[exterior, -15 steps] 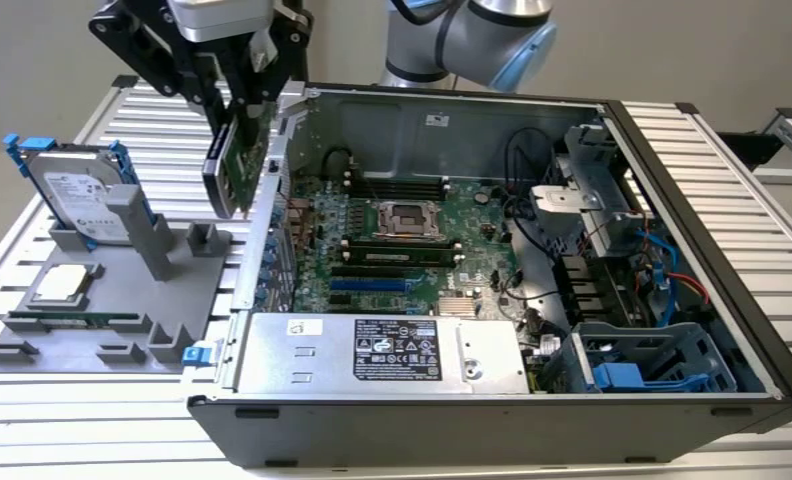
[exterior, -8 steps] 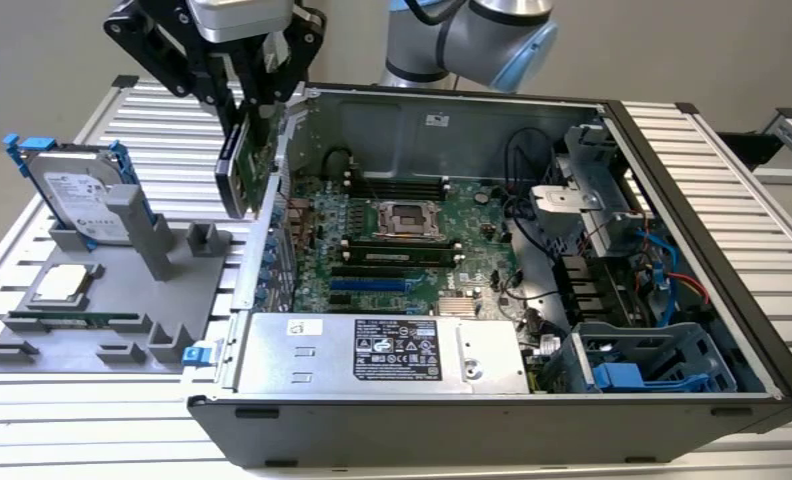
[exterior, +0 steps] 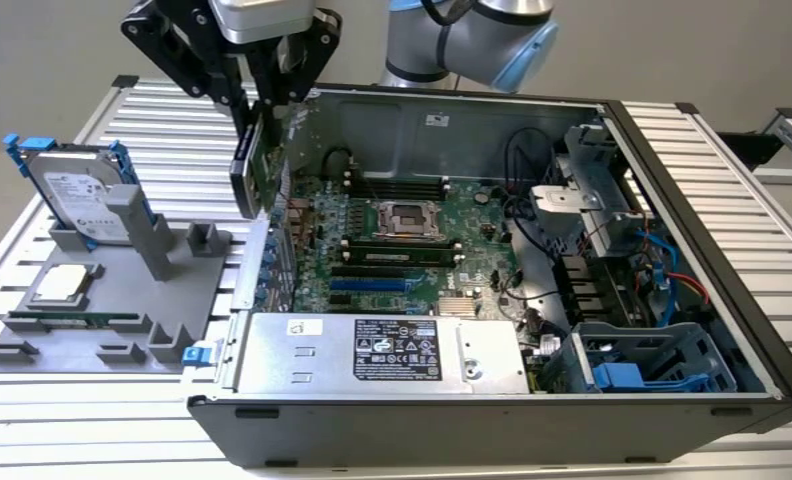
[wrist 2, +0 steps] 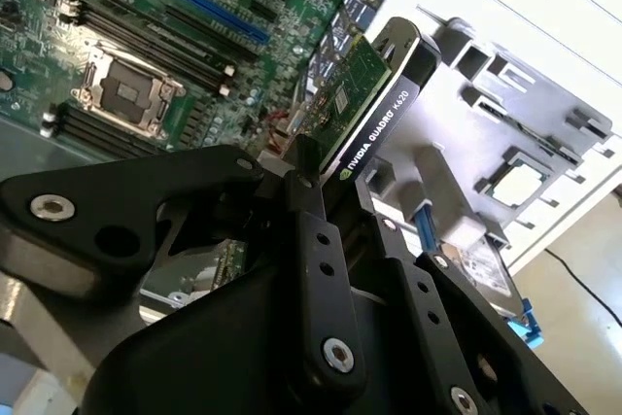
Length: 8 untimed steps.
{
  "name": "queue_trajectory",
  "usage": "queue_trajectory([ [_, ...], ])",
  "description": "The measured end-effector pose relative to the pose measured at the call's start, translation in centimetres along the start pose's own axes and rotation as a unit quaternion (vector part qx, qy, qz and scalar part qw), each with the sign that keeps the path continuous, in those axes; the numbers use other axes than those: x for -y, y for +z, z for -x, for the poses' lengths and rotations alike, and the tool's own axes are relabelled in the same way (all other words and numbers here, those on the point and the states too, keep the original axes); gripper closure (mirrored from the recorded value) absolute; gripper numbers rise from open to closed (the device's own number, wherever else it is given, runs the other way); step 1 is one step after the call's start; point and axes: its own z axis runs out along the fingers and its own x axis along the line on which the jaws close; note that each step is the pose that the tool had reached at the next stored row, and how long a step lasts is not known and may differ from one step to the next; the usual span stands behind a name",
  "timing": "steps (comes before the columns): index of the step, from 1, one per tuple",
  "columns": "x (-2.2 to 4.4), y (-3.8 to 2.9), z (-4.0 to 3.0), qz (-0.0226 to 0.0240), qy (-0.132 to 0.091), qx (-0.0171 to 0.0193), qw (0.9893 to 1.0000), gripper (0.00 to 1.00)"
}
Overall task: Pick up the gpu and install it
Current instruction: 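Pick up the gpu and move the gpu toward the slot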
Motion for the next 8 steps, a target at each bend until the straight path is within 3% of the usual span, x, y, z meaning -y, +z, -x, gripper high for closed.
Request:
queue_trajectory([
  [8, -0.06, 0.03, 1.0, 0.0, 0.0, 0.0, 1.0, 1.0],
])
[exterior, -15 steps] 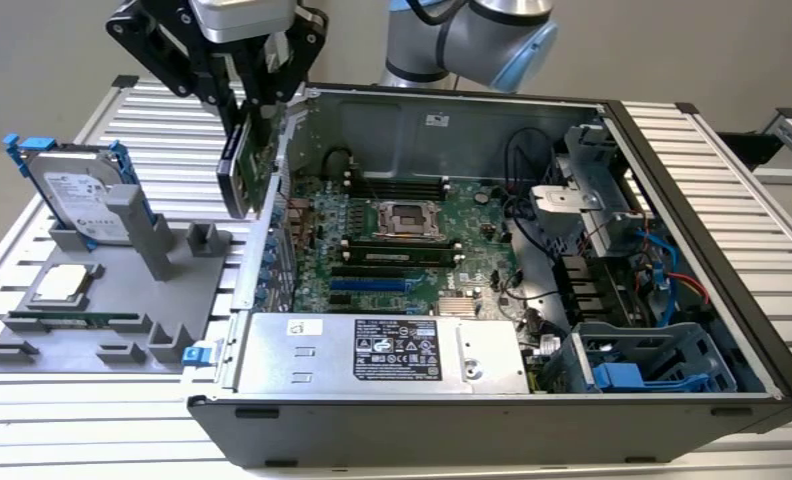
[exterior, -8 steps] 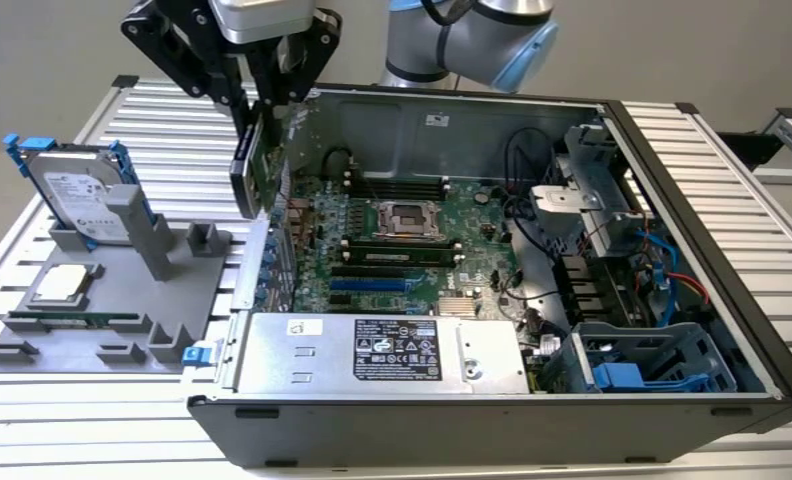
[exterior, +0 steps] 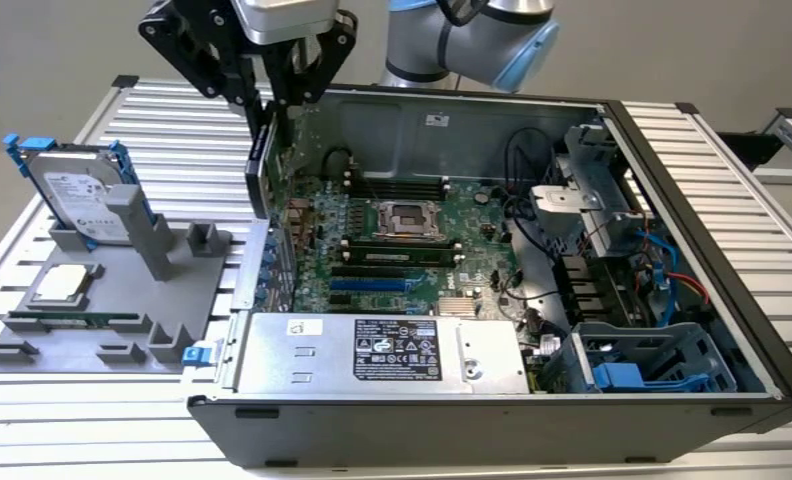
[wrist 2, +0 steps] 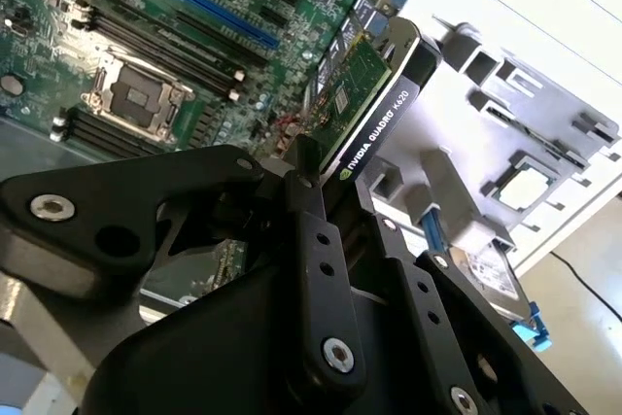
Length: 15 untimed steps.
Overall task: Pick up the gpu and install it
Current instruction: 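Pick up the gpu and move the gpu toward the slot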
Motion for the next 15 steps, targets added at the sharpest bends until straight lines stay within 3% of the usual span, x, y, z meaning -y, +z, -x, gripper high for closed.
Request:
queue_trajectory([
  [15, -0.1, 0.07, 1.81, 0.0, 0.0, 0.0, 1.0, 1.0],
])
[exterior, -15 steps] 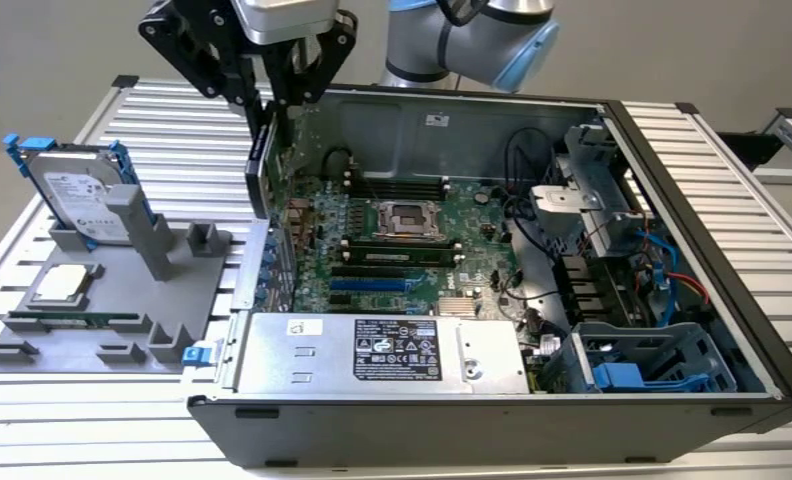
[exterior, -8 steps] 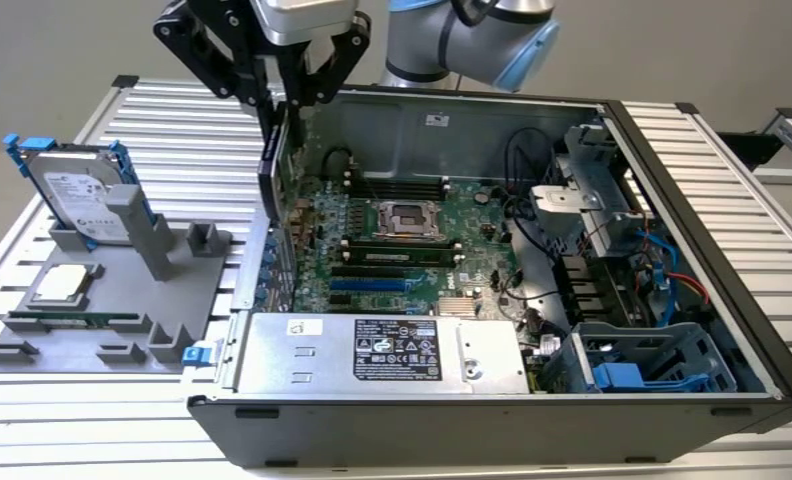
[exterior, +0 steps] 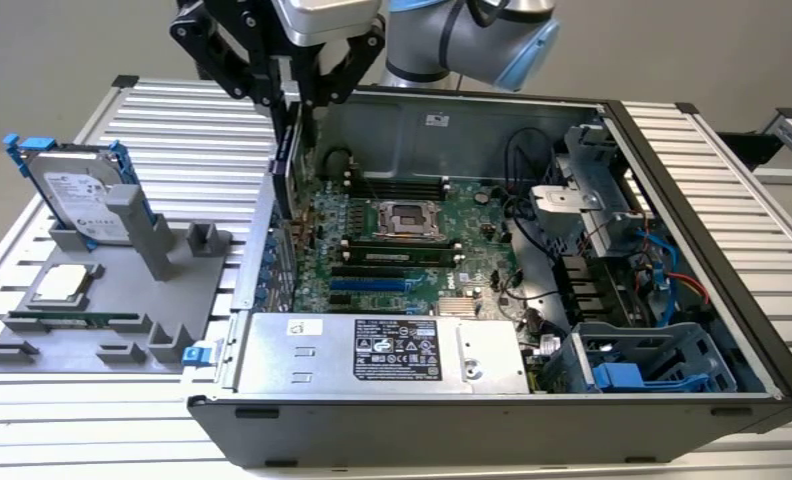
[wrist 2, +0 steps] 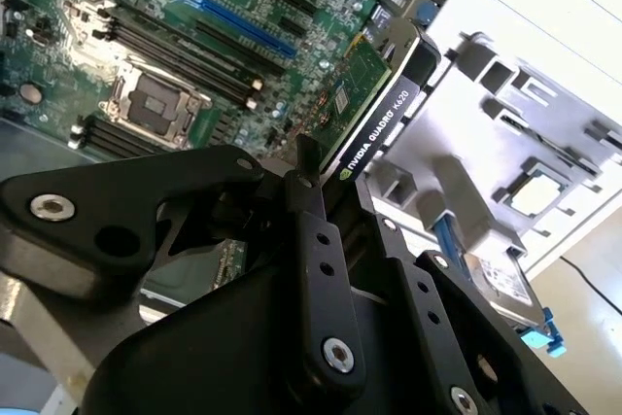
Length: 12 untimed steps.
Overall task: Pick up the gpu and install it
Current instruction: 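Pick up the gpu and move the gpu toward the slot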
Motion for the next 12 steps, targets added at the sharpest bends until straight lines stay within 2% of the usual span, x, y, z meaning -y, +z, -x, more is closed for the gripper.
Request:
queue_trajectory([
  [12, -0.09, 0.06, 1.6, 0.0, 0.0, 0.0, 1.0, 1.0],
])
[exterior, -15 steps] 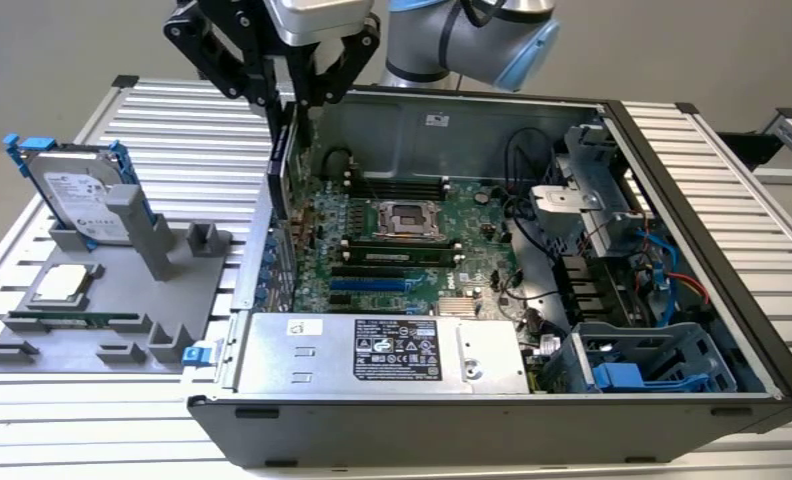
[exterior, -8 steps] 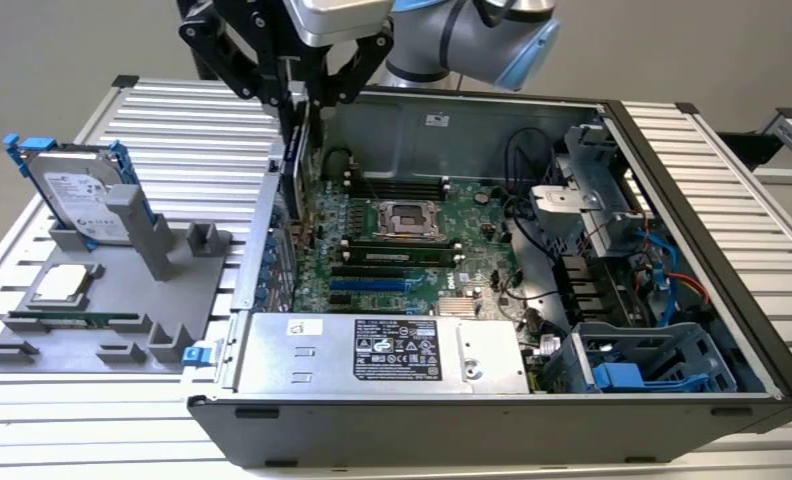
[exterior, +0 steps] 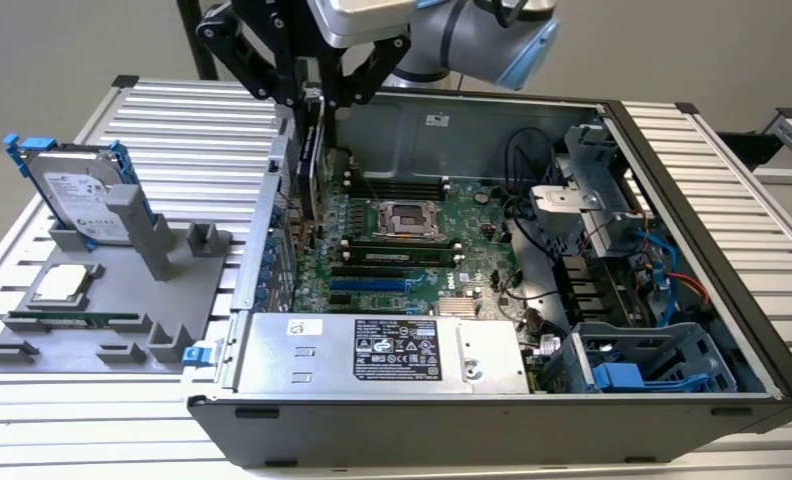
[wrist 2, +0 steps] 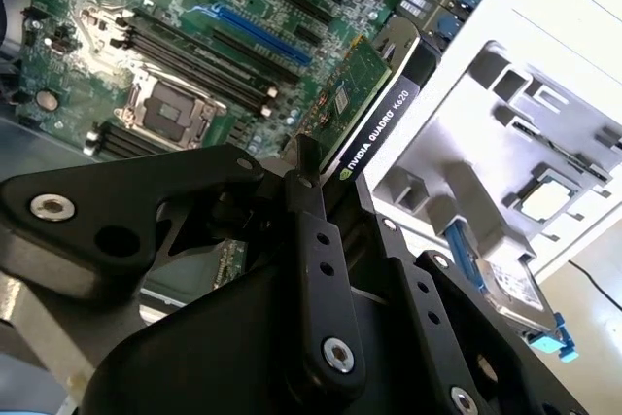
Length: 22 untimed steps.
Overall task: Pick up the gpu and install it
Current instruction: 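Pick up the gpu and move the gpu toward the slot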
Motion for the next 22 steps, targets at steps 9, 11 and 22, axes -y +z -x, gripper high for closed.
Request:
queue_trajectory([
  [9, -0.07, 0.04, 1.19, 0.0, 0.0, 0.0, 1.0, 1.0],
  [11, -0.08, 0.05, 1.45, 0.0, 0.0, 0.0, 1.0, 1.0],
  [22, -0.17, 0.11, 2.88, 0.0, 0.0, 0.0, 1.0, 1.0],
])
